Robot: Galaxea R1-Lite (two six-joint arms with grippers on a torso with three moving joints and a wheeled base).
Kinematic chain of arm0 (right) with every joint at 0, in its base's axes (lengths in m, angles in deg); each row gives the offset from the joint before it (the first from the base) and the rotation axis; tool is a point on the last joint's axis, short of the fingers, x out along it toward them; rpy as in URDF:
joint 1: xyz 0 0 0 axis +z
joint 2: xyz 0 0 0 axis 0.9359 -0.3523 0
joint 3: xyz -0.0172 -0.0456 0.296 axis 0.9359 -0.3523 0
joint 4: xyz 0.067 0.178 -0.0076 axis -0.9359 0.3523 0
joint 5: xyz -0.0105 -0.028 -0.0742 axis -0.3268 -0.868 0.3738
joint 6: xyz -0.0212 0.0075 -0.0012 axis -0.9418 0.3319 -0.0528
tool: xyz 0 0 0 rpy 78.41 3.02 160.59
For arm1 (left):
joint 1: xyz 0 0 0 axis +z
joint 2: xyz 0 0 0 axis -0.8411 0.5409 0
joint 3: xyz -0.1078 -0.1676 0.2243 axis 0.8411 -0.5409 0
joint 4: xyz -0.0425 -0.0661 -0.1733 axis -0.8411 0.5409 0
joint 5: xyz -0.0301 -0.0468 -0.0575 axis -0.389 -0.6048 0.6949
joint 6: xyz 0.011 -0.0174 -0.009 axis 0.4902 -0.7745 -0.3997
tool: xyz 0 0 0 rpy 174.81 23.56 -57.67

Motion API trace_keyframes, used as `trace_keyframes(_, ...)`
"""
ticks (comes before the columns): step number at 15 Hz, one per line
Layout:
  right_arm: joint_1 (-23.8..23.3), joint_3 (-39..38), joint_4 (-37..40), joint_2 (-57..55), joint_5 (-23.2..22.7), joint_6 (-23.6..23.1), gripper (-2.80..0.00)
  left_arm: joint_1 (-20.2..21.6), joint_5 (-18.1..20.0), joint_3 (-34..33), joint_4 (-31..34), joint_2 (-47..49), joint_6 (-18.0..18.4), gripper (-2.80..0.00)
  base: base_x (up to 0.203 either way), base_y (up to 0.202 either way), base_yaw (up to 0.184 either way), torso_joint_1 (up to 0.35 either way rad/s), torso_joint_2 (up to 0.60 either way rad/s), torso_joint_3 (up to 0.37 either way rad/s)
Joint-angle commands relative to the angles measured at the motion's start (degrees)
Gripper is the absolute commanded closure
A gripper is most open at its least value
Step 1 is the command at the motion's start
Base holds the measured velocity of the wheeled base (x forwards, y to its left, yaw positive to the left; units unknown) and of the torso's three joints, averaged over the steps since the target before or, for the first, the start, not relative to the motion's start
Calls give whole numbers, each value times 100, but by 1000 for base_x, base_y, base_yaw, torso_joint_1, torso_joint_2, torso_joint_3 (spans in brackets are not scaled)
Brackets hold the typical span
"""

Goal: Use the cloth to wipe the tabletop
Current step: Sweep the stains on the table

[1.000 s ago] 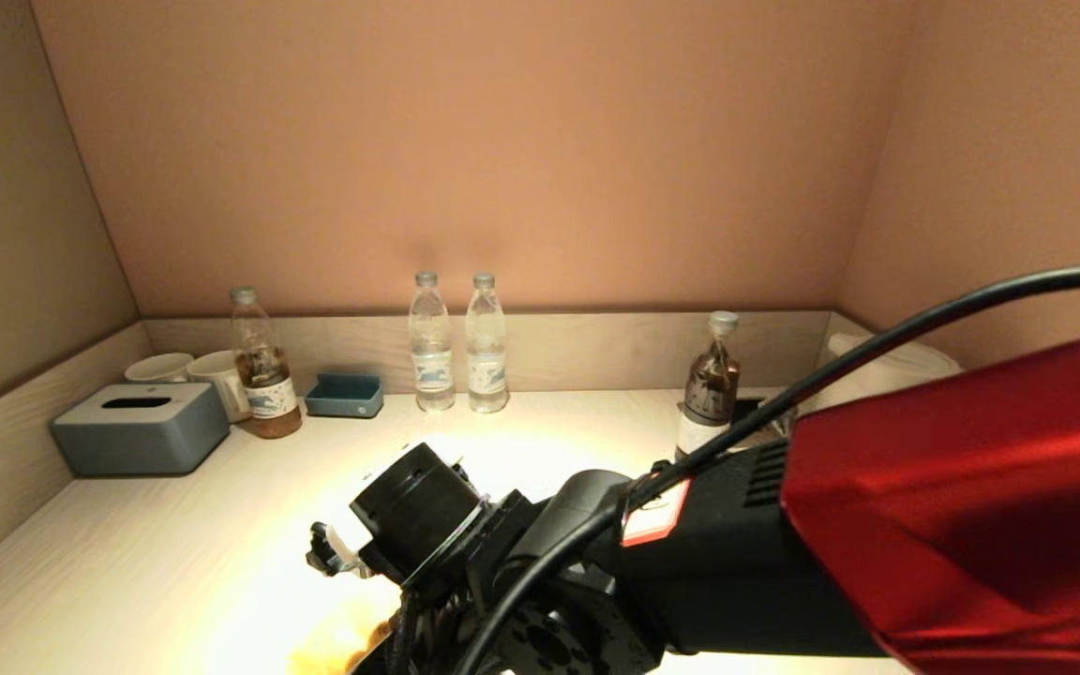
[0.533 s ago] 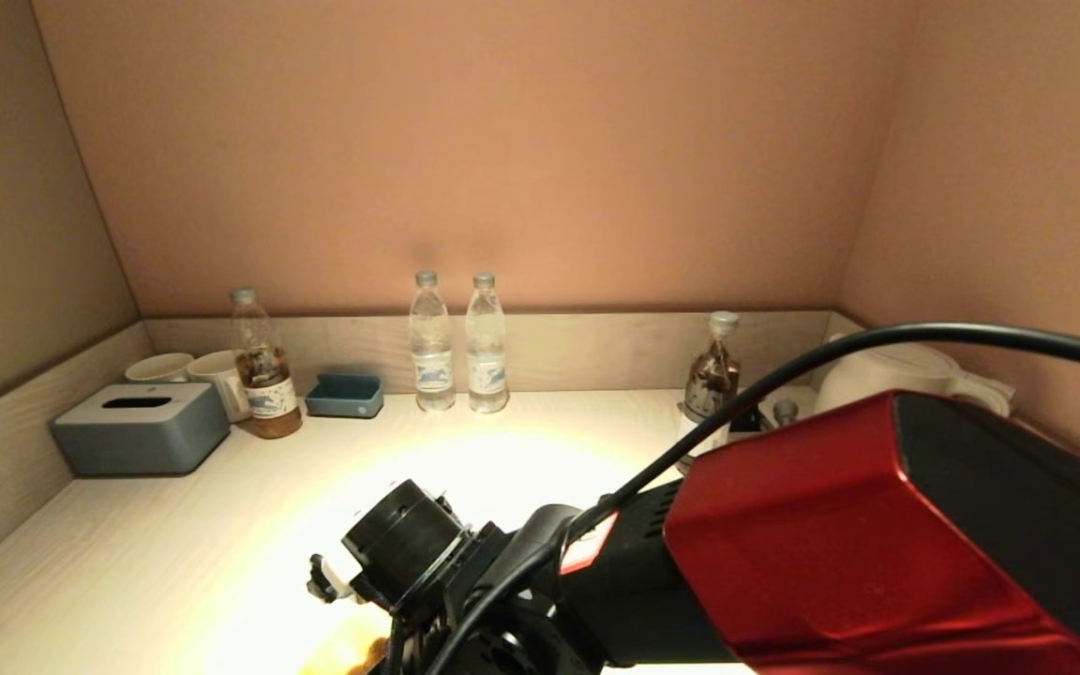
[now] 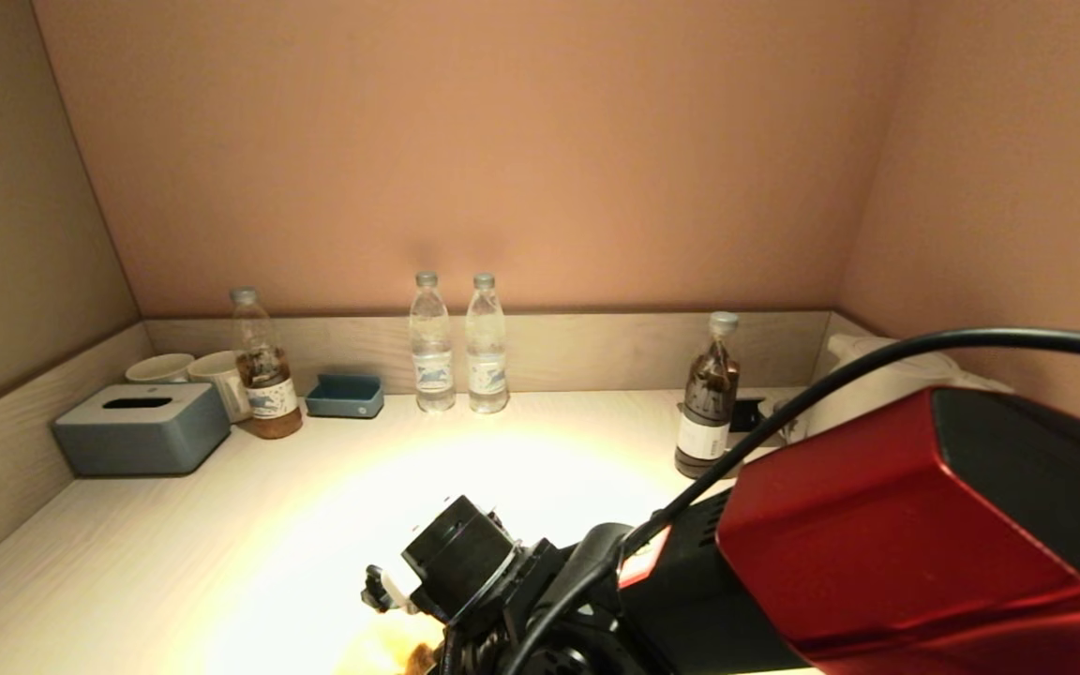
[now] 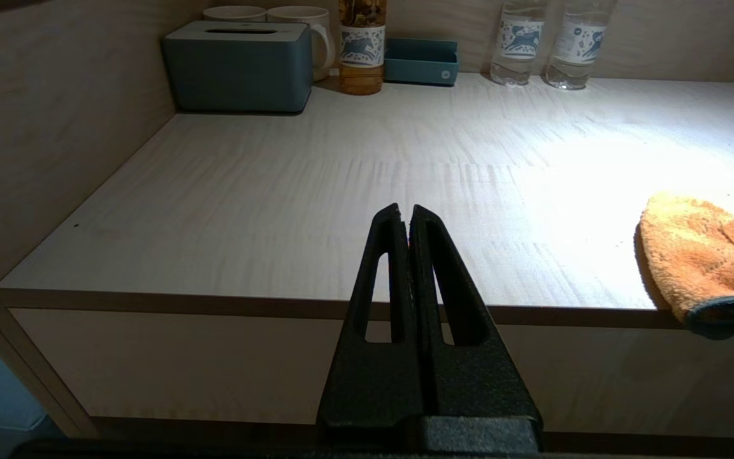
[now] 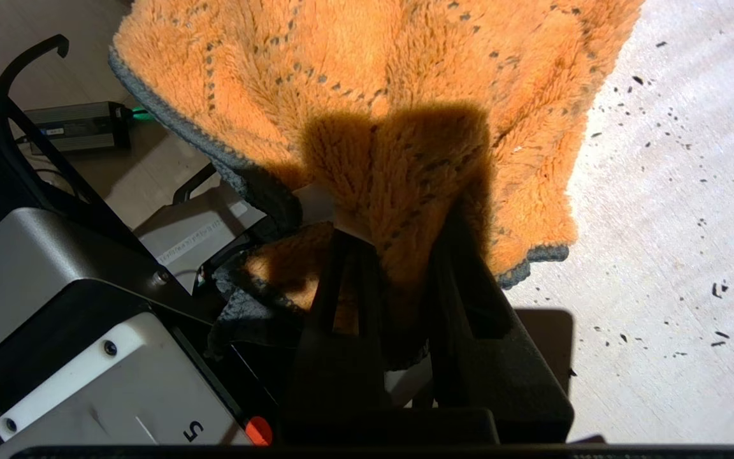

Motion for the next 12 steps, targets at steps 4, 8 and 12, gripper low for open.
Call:
trace_keyframes(4, -608, -363, -209, 251, -5, -11, 0, 3, -2, 0, -2, 4, -5, 0, 0, 0, 0, 0, 0, 0)
trace_keyframes(8, -1013, -135, -316, 63, 0, -45, 0, 3, -2, 0, -2, 4, -5, 0, 0, 0, 0, 0, 0, 0)
trace_keyframes(12, -1320, 518, -285, -308, 9, -74, 0, 3, -2, 0, -2, 4, -5, 0, 0, 0, 0, 0, 0, 0)
